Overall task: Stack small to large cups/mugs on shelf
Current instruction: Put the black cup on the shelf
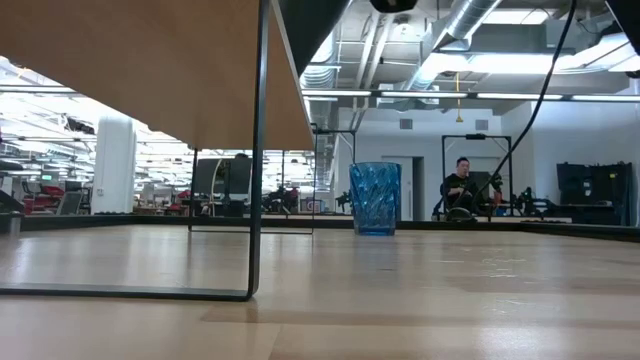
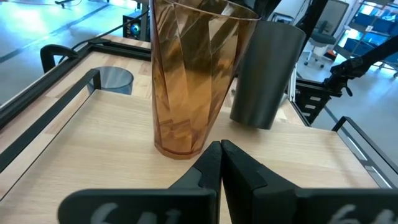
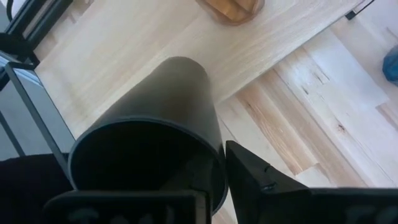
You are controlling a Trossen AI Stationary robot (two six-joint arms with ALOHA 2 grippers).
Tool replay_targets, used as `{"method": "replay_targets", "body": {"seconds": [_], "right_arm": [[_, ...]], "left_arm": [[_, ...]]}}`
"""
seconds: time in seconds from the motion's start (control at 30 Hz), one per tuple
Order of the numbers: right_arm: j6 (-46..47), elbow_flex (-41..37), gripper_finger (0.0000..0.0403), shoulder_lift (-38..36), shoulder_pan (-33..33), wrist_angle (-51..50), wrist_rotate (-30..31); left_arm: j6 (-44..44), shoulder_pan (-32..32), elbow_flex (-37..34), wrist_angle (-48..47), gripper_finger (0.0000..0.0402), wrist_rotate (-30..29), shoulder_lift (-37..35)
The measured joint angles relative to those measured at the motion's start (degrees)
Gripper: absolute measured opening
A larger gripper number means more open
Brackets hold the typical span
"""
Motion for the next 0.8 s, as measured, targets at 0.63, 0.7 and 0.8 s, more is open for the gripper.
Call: {"method": "replay_targets", "body": {"seconds": [0.63,0.7,0.8], "right_arm": [[0.02,0.0,0.0064,0.0,0.0,5.11,-0.42],[0.01,0.0,0.0064,0.0,-0.23,5.88,-0.69],[0.02,0.0,0.0064,0.0,-0.58,6.34,-1.41]], "left_arm": [[0.05,-0.01,0.0,-0.04,0.0,0.02,0.01],[0.05,-0.01,0.0,-0.04,0.0,0.02,0.01],[0.03,-0.01,0.01,-0.17,0.0,0.09,0.01]]}}
